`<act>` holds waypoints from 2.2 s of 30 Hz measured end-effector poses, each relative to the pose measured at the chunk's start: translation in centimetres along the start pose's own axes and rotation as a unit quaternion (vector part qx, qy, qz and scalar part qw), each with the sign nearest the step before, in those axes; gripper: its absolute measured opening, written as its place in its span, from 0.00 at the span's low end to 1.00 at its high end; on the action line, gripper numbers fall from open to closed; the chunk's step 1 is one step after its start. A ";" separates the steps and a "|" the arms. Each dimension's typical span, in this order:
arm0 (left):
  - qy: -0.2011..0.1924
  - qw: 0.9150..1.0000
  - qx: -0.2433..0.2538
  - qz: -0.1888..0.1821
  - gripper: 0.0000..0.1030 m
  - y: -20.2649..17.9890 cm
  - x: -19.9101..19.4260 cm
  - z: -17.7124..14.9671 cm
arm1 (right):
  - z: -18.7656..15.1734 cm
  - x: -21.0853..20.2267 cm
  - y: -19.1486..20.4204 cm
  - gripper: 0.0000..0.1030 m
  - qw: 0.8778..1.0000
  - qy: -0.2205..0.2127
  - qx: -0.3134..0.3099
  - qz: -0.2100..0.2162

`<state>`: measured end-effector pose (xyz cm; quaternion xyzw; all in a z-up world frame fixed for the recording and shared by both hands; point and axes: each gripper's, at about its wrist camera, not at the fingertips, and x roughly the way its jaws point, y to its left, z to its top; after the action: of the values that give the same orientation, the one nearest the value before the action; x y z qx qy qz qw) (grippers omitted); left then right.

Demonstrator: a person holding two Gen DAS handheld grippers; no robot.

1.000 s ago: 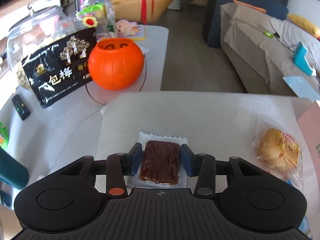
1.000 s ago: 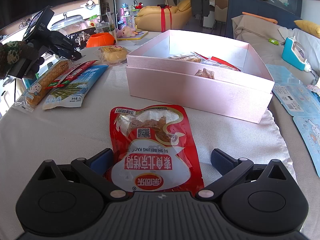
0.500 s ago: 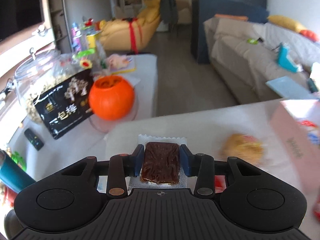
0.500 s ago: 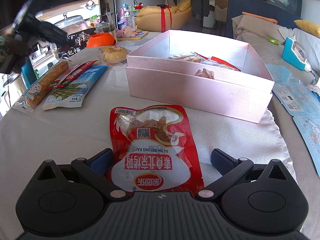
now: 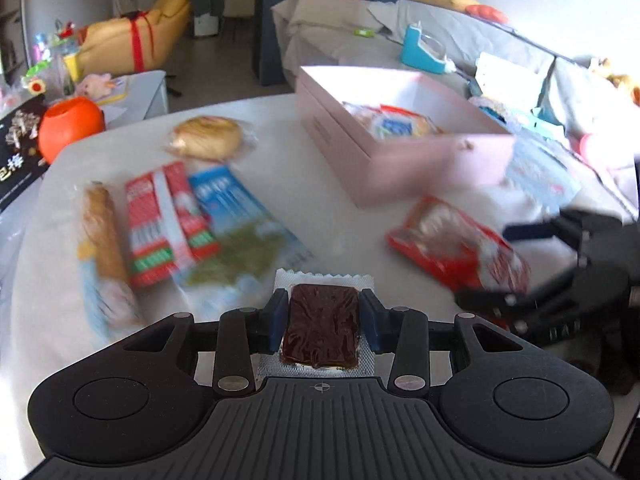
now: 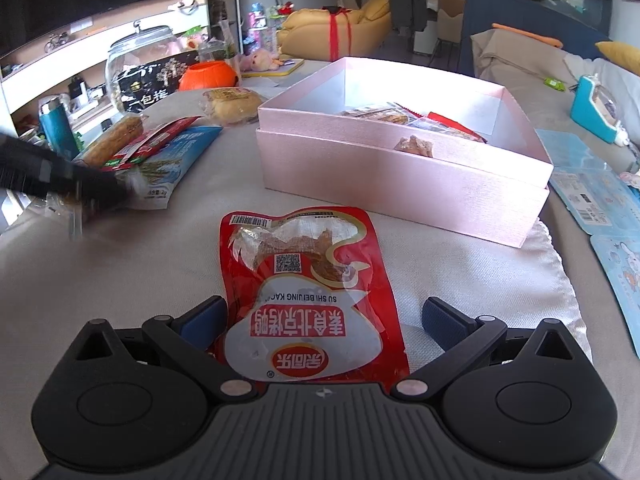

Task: Organize snacks
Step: 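Lift the brown bar with left tool while right moves red bag toward box, then drop red bag into pink box with right tool while left drops brown bar in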

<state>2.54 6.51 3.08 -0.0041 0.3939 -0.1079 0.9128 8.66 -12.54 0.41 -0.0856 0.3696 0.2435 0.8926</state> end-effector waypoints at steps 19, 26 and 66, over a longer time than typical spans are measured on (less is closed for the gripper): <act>0.006 0.999 -0.042 -0.017 0.43 -1.4 -0.3 -2.2 | 2.5 1.1 0.2 0.82 0.998 0.041 -0.034 0.024; 0.002 0.998 -0.053 -0.018 0.43 -1.3 -0.2 -2.3 | 2.4 -1.8 -2.0 0.61 0.999 0.032 0.012 0.006; -0.127 0.979 -0.076 -0.141 0.41 1.0 2.6 15.7 | 17.9 -7.0 -8.8 0.85 0.988 -0.132 0.083 -0.022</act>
<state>15.76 5.74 12.00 -0.1424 0.2771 -0.2041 0.9280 19.89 -16.77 17.84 0.0132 0.2654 0.2014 0.9428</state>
